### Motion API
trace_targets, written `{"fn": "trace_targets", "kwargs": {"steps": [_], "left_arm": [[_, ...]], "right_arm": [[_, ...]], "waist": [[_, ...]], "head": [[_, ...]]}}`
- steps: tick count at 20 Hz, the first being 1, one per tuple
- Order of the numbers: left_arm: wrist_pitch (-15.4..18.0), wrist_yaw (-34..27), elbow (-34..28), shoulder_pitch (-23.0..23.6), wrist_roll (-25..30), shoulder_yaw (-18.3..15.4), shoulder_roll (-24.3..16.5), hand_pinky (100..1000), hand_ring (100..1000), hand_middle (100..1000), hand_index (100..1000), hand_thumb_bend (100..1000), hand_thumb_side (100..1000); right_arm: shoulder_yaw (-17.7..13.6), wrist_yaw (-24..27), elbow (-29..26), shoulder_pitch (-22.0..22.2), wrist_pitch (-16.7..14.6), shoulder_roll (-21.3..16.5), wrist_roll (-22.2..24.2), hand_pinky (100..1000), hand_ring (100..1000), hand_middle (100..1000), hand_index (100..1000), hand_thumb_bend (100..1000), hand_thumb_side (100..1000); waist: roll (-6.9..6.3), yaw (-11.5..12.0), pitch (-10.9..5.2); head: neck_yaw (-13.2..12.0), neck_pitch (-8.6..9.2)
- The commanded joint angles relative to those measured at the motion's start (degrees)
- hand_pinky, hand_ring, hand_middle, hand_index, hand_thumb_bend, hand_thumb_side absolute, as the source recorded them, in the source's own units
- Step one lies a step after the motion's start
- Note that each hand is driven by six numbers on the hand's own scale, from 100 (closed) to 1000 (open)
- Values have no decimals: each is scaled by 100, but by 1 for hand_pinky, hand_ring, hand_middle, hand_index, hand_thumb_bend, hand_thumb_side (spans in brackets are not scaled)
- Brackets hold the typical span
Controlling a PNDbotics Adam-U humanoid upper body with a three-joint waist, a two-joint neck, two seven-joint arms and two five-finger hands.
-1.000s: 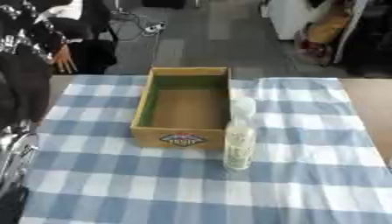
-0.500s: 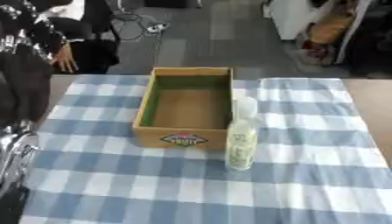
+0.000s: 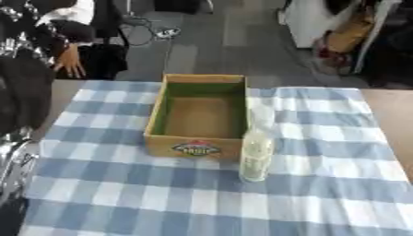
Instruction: Pick up objects on the table and place them in the box.
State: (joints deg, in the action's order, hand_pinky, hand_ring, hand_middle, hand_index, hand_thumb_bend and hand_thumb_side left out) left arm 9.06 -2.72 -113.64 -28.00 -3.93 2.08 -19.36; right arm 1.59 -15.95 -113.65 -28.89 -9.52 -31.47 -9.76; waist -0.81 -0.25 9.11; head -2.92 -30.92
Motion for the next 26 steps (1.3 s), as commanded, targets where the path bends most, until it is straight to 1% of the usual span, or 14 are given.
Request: {"fn": "trace_targets", "kwargs": {"steps": [1, 2, 3, 4, 5, 6, 7, 8, 11, 14, 17, 20, 23, 26], "left_arm": [[-13, 3, -95, -22, 6, -5, -116, 714, 639, 799, 1000, 332, 941], [-16, 2, -95, -13, 11, 0, -118, 714, 639, 799, 1000, 332, 941], [-18, 0, -95, -8, 16, 3, -119, 714, 639, 799, 1000, 332, 941], [-18, -1, -95, -3, 19, 4, -121, 714, 639, 799, 1000, 331, 941], [-18, -2, -95, 1, 20, 4, -122, 714, 639, 799, 1000, 331, 941], [-19, -3, -95, 5, 21, 4, -123, 714, 639, 799, 1000, 332, 941], [-20, -4, -95, 8, 22, 6, -124, 714, 639, 799, 1000, 331, 941], [-21, -5, -95, 11, 24, 9, -125, 714, 639, 799, 1000, 331, 941], [-26, -9, -95, 15, 33, 18, -121, 714, 639, 799, 1000, 331, 942], [-23, -13, -95, 10, 40, 26, -114, 714, 639, 799, 1000, 331, 941], [-24, -18, -95, 9, 48, 31, -108, 713, 638, 799, 1000, 328, 939], [-28, -21, -95, 11, 57, 37, -107, 713, 637, 798, 1000, 331, 942], [-27, -24, -95, 5, 67, 43, -105, 713, 637, 798, 1000, 330, 943], [-27, -25, -95, 1, 69, 42, -101, 713, 637, 798, 1000, 330, 943]], "right_arm": [[8, -297, -94, -171, 236, -260, 208, 689, 637, 727, 907, 282, 968], [10, -417, -94, -220, 283, -313, 269, 703, 655, 741, 906, 337, 998], [9, -554, -94, -260, 317, -348, 317, 707, 659, 744, 906, 349, 1000], [8, -711, -94, -305, 346, -389, 364, 751, 688, 761, 908, 429, 1000], [9, -870, -94, -344, 377, -413, 408, 756, 690, 762, 909, 436, 1000], [15, -1011, -88, -382, 409, -436, 442, 813, 717, 774, 909, 477, 1000], [22, -1140, -69, -419, 438, -456, 465, 819, 720, 776, 909, 480, 1000], [29, -1247, -23, -451, 469, -474, 475, 863, 743, 785, 909, 488, 1000], [71, -1478, 216, -532, 548, -518, 457, 888, 751, 789, 910, 489, 1000], [133, -1601, 514, -588, 594, -535, 432, 896, 750, 789, 913, 496, 1000], [206, -1603, 834, -652, 615, -526, 438, 896, 739, 780, 914, 498, 1000], [248, -1552, 1110, -727, 649, -494, 417, 899, 731, 775, 917, 536, 1000], [290, -1537, 1410, -841, 688, -456, 404, 901, 727, 774, 920, 559, 1000], [349, -1591, 1692, -968, 712, -444, 416, 903, 726, 777, 922, 559, 1000]], "waist": [[21, 8, -113], [25, 10, -120], [27, 13, -124], [30, 13, -128], [31, 15, -130], [34, 16, -133], [37, 18, -135], [40, 21, -139], [49, 31, -144], [53, 45, -144], [51, 50, -129], [48, 51, -111], [46, 61, -97], [47, 71, -89]], "head": [[116, -37], [140, -46], [149, -51], [131, -53], [117, -52], [115, -57], [122, -63], [137, -72], [174, -79], [200, -93], [201, -36], [189, 31], [199, 39], [226, 24]]}}
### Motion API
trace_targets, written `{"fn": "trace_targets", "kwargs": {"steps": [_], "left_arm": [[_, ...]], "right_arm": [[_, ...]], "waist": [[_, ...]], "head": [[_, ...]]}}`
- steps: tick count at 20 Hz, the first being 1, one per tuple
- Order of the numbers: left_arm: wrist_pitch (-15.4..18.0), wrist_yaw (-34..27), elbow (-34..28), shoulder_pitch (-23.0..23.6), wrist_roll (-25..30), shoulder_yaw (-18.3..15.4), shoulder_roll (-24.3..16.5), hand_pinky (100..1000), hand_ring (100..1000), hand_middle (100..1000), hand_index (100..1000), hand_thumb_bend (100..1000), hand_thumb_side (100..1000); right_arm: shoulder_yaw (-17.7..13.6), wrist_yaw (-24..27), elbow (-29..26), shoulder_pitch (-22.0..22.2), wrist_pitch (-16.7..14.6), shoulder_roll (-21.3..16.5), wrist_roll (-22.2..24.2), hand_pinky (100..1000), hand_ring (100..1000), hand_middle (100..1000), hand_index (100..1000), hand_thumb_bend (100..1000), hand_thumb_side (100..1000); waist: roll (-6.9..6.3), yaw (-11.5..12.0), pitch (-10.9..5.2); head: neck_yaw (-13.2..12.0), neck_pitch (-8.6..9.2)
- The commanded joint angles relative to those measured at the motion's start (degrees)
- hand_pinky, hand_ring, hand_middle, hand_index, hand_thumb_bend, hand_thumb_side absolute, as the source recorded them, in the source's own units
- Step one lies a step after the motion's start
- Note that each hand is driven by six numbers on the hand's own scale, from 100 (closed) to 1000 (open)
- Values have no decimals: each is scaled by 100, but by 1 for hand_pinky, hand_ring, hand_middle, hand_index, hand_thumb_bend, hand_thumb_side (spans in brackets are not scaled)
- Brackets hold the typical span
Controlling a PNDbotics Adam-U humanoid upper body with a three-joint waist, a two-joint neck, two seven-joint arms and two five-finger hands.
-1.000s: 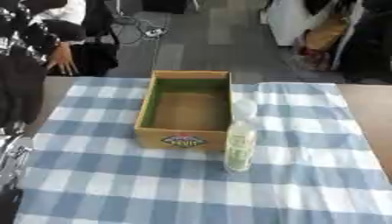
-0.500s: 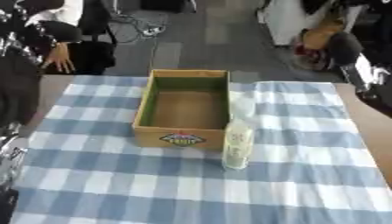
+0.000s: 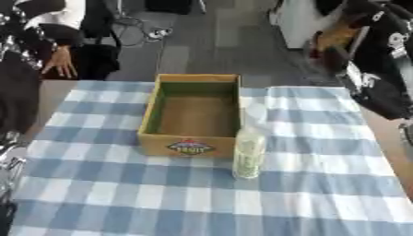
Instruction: Pick up objects on the table and place them in the box.
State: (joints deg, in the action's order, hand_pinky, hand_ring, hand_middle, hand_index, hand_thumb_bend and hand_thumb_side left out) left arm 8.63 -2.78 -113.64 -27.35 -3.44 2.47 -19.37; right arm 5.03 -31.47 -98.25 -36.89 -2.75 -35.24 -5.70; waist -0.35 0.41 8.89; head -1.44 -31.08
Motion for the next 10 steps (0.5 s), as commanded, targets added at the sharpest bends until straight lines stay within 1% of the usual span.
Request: {"fn": "trace_targets", "kwargs": {"steps": [1, 6, 8, 10], "left_arm": [[15, -19, -95, -65, 20, 3, -99, 713, 637, 798, 1000, 330, 943], [17, -25, -95, -76, 22, 7, -91, 714, 638, 799, 1000, 330, 942], [20, -28, -95, -85, 25, 10, -85, 714, 638, 799, 1000, 330, 942], [22, -30, -95, -94, 27, 11, -79, 714, 638, 799, 1000, 331, 942]], "right_arm": [[24, -66, 255, -216, 43, -62, 19, 901, 722, 774, 924, 560, 1000], [72, -58, 684, -419, 54, -12, -35, 897, 716, 766, 927, 565, 1000], [87, -80, 867, -507, 52, 2, -49, 893, 710, 745, 915, 600, 1000], [87, -115, 1035, -571, 24, 26, -59, 894, 709, 741, 924, 624, 1000]], "waist": [[2, 10, -65], [6, 31, -62], [10, 45, -62], [11, 54, -59]], "head": [[86, 38], [98, 17], [106, 13], [109, 13]]}}
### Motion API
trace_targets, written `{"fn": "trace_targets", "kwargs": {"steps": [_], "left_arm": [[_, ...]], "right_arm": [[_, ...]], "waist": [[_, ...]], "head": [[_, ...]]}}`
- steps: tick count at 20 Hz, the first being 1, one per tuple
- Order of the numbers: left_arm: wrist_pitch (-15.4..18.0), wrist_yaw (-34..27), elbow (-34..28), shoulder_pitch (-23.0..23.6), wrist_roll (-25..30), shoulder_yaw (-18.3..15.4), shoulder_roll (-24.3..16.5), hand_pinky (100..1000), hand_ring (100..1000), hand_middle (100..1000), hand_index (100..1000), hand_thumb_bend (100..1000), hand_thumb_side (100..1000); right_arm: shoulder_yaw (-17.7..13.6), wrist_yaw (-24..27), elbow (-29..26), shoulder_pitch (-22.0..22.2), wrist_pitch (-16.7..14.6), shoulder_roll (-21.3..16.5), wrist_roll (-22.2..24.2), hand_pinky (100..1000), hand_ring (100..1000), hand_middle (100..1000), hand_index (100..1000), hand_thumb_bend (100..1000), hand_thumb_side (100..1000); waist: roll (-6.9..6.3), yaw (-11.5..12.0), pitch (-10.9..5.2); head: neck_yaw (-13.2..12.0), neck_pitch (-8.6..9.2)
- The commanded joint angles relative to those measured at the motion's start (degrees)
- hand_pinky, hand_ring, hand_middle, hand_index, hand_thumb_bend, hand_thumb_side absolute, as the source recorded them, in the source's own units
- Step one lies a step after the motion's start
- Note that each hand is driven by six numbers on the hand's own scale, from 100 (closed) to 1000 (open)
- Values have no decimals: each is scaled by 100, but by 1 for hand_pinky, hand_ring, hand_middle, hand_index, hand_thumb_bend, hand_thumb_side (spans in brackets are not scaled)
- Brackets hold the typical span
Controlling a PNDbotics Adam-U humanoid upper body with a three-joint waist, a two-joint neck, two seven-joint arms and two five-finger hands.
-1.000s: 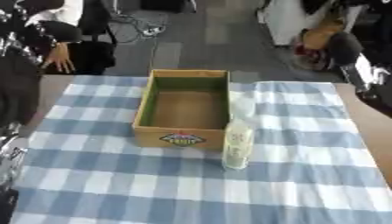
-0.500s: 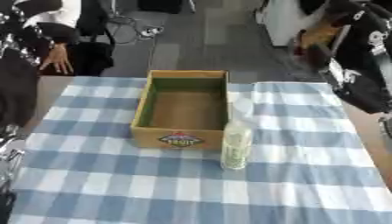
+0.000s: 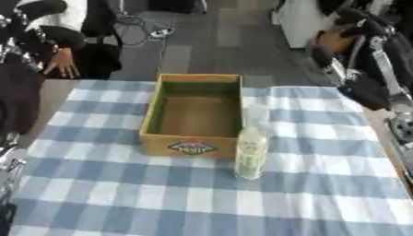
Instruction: Pick up objects on the table and place them in the box.
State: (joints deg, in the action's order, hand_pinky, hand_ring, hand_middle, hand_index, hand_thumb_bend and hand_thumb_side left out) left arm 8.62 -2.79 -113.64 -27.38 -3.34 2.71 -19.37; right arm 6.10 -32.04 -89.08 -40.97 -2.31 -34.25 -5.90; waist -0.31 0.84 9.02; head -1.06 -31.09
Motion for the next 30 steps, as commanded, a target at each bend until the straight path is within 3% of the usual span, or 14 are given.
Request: {"fn": "trace_targets", "kwargs": {"steps": [1, 5, 9, 14, 22, 30], "left_arm": [[26, -30, -95, -98, 17, -12, -74, 714, 638, 799, 1000, 331, 942], [27, -36, -95, -117, 23, -3, -61, 714, 639, 799, 1000, 330, 942], [28, -47, -95, -136, 39, 10, -52, 715, 639, 799, 1000, 328, 943], [35, -54, -95, -174, 42, 10, -32, 715, 640, 799, 1000, 329, 942], [42, -64, -95, -225, 46, 10, 13, 715, 639, 799, 1000, 329, 942], [34, -68, -95, -250, 46, 10, 28, 715, 640, 798, 1000, 329, 943]], "right_arm": [[-21, -69, 220, -185, -28, -57, -19, 897, 710, 740, 934, 636, 1000], [36, 76, 636, -229, -143, 20, 394, 930, 736, 776, 1000, 636, 1000], [41, 371, 900, -252, -216, 43, 1143, 949, 751, 798, 1000, 652, 1000], [75, 478, 978, -279, -432, 30, 1596, 972, 767, 818, 1000, 697, 1000], [127, 725, 1130, -258, -554, 131, 1756, 968, 746, 794, 1000, 703, 998], [175, 1000, 1369, -260, -604, 120, 1595, 951, 728, 756, 1000, 741, 986]], "waist": [[10, 18, -71], [20, 49, -65], [26, 69, -59], [21, 96, -33], [11, 159, 27], [20, 188, 46]], "head": [[65, 8], [36, -10], [8, -15], [-20, 18], [-45, 86], [-67, 93]]}}
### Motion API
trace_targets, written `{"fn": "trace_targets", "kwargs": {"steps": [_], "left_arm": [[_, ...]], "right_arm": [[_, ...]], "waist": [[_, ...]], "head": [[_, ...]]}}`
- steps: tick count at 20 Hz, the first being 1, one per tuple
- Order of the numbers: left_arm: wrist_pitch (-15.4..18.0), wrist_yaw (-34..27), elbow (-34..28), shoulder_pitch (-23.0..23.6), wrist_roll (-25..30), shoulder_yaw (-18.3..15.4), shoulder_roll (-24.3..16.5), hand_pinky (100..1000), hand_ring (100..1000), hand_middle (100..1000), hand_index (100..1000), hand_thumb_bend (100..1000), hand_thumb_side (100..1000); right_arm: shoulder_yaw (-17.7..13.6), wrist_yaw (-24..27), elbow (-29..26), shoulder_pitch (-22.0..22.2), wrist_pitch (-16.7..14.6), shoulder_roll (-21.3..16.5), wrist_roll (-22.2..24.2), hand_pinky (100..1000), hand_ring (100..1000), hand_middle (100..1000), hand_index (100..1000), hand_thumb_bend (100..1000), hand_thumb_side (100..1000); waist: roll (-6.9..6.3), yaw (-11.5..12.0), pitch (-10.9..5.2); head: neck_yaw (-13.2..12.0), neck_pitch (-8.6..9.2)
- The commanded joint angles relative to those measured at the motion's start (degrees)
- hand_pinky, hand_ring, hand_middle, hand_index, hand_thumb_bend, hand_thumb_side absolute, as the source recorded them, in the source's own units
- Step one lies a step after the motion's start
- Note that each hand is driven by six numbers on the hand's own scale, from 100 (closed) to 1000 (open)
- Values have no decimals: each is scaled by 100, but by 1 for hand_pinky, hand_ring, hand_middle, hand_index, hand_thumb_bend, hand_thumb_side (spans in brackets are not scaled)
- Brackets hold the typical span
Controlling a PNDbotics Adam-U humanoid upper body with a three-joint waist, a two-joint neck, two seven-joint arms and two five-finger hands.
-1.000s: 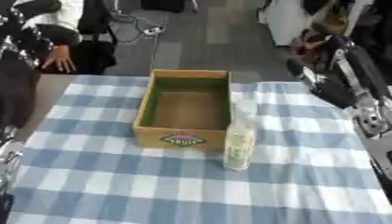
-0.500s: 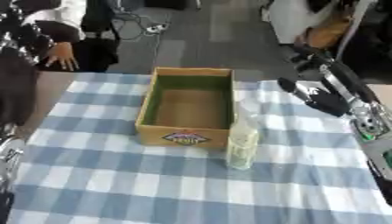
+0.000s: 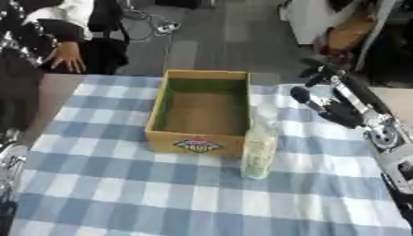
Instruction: Pick up objects on the table and place them in the box.
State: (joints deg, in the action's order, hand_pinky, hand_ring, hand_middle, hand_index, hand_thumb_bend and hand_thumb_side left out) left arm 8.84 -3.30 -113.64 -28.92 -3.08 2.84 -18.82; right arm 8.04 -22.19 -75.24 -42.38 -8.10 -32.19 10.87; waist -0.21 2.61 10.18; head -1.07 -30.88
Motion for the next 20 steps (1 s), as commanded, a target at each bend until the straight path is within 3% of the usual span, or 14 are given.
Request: {"fn": "trace_targets", "kwargs": {"steps": [1, 20], "left_arm": [[12, -17, -95, -98, 21, -2, -27, 715, 640, 798, 1000, 329, 943], [16, -8, -95, -120, 15, -9, -24, 716, 642, 799, 1000, 331, 942]], "right_arm": [[-12, -17, -4, -111, -35, -88, -114, 952, 735, 760, 1000, 740, 992], [232, -228, -11, 97, -139, -33, 60, 957, 745, 768, 1000, 725, 1000]], "waist": [[10, 11, -70], [25, 35, -81]], "head": [[-77, 72], [-170, 16]]}}
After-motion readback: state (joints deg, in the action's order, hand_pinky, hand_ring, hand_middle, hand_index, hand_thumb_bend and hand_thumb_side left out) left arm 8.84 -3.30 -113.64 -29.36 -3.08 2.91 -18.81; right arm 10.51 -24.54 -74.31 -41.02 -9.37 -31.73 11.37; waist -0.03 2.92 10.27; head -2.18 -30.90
